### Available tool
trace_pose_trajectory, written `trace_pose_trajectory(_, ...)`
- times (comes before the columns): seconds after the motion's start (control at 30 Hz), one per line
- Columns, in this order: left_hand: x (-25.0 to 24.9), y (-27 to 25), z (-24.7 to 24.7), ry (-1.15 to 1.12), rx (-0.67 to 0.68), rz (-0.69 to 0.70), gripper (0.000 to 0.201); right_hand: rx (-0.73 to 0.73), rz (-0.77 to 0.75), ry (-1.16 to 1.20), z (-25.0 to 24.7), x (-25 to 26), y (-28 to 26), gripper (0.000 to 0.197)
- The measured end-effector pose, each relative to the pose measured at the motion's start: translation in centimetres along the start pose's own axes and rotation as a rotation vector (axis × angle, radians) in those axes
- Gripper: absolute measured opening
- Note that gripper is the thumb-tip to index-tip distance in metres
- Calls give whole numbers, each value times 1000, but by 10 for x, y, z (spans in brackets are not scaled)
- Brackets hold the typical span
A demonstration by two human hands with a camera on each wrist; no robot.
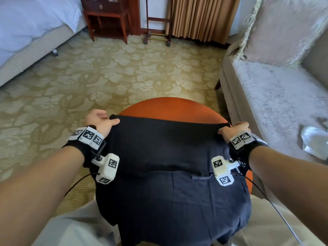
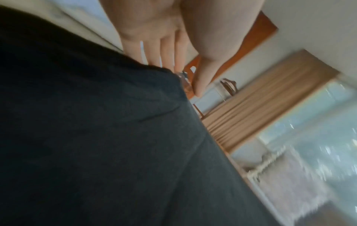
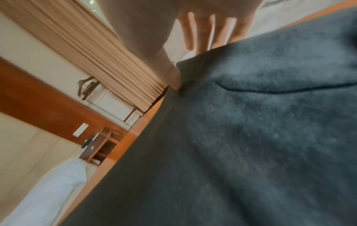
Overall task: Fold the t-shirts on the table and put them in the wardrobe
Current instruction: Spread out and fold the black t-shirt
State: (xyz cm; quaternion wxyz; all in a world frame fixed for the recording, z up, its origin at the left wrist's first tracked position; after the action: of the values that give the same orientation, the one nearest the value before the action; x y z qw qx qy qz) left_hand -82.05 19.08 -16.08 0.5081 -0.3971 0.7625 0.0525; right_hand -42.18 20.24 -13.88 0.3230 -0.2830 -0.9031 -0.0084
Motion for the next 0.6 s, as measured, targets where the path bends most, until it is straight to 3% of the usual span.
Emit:
trace_pose_trajectory(0.07,-1,-12,-4,74,-42,65,54,-57,-89,-127,2,3,-16,78)
trace_pose_trajectory(0.13,1,-25,-4,144,-5,122,44,-30,-174,-107,2,8,-34,56)
trace_pose_trajectory(0.2,3,-42,-2,234,80,157,29,74,-204,21,3,9,-52,25)
trace_pose_trajectory(0.3,8,-69,-1,409,101,150,29,252,-216,76,12,7,-82,20)
trace_pose_trajectory(0.47,31,-91,-12,663,149,19,54,508,-301,-207,20,-7,-128,20)
trace_pose_trajectory(0.53,42,-101,-21,657,114,11,71,509,-336,-288,16,-15,-140,20)
trace_pose_trajectory(0.6,50,-117,-34,495,22,-44,92,469,-374,-250,14,-21,-147,12)
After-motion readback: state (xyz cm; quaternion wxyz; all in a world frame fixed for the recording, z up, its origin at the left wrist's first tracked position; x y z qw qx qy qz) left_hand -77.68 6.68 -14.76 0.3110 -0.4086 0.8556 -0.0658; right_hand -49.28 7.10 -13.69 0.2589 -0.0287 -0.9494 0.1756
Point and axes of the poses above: each hand's wrist, its own y-axis towards the middle knuckle, its own z-axis out of the palm, x = y × z, the point moved 1 cm from there along y, towards the middle knuckle, and after that the axes turned 10 degrees about -z, right-handed, at the moved point
